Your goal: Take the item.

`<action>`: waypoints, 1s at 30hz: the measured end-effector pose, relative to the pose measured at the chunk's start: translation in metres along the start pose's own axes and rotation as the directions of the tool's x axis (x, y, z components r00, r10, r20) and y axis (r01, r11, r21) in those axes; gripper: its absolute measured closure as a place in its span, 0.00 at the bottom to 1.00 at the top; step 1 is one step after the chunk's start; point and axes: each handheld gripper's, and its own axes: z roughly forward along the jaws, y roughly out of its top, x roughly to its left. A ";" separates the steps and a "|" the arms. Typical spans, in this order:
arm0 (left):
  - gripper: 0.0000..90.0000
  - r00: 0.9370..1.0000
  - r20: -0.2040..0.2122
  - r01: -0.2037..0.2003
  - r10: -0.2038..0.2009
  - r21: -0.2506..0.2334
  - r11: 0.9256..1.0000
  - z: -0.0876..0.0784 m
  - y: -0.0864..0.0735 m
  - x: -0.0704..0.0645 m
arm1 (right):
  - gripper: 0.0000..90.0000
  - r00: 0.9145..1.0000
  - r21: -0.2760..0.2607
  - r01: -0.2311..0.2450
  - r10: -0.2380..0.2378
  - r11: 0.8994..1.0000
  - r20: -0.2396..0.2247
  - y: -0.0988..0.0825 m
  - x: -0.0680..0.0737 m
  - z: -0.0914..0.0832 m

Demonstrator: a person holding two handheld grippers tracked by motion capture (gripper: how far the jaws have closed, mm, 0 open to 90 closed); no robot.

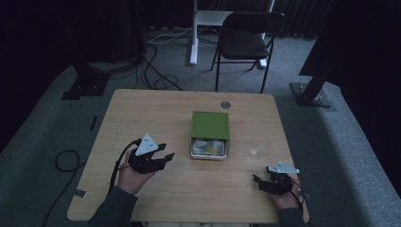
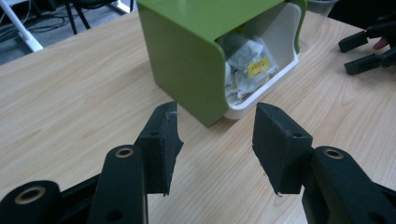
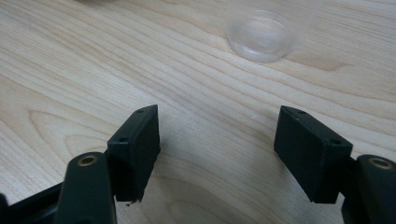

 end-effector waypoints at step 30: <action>0.58 0.994 0.080 -0.066 0.069 -0.045 0.997 0.029 0.045 -0.025 | 0.34 1.000 0.000 -0.001 0.001 1.000 -0.001 0.000 0.000 0.000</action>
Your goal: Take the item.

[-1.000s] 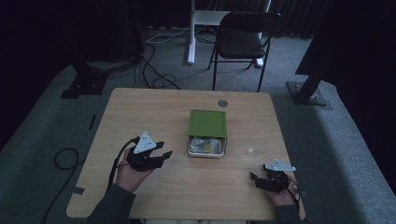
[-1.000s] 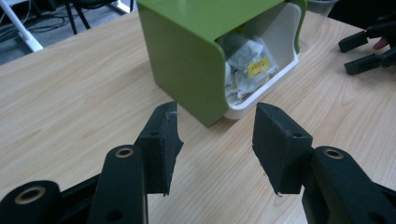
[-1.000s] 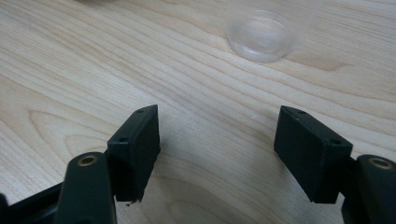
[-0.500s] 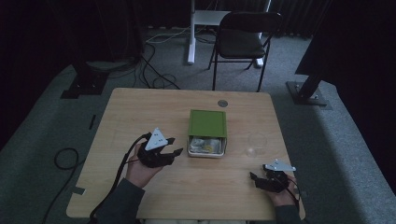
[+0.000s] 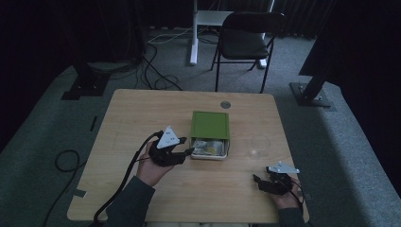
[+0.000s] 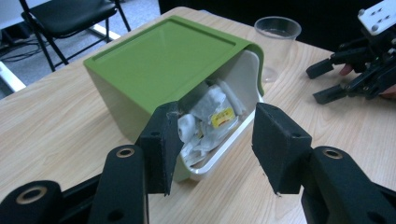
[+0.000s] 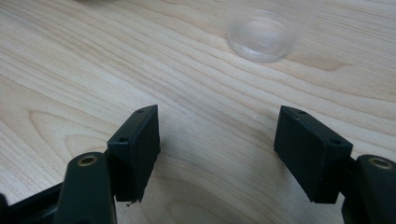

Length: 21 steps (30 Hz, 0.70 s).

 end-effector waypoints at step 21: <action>0.65 0.991 0.068 -0.119 0.112 0.113 0.986 0.058 0.018 -0.024 | 0.34 1.000 0.001 0.001 -0.001 1.000 -0.002 0.000 0.000 0.000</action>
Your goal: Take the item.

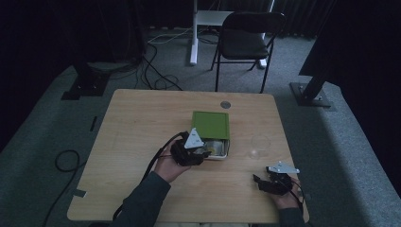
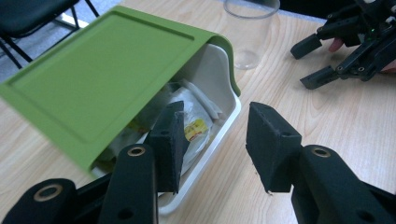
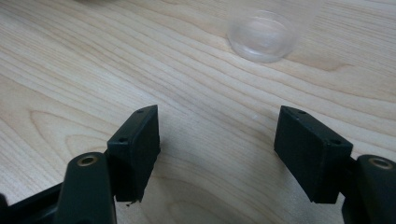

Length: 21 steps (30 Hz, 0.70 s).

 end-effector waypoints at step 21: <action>0.79 0.999 -0.048 -0.017 0.023 0.114 0.993 0.041 -0.014 0.006 | 0.34 1.000 0.000 0.004 -0.004 1.000 -0.003 0.000 0.000 0.000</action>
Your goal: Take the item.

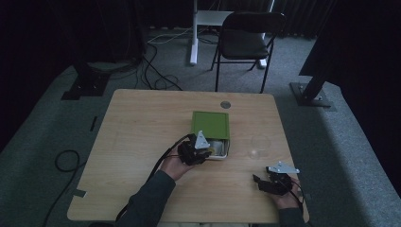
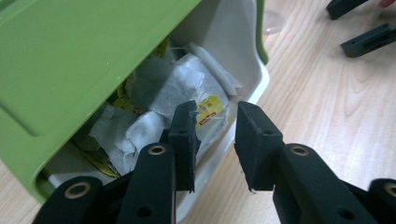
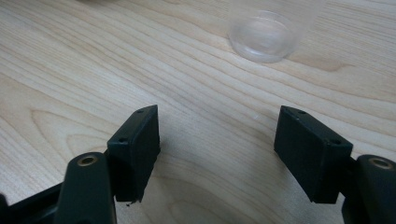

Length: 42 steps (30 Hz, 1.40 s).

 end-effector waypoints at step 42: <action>0.90 1.000 -0.007 -0.029 0.029 0.043 0.999 0.019 -0.011 0.000 | 0.34 1.000 0.001 0.004 -0.004 1.000 -0.006 0.000 0.000 0.000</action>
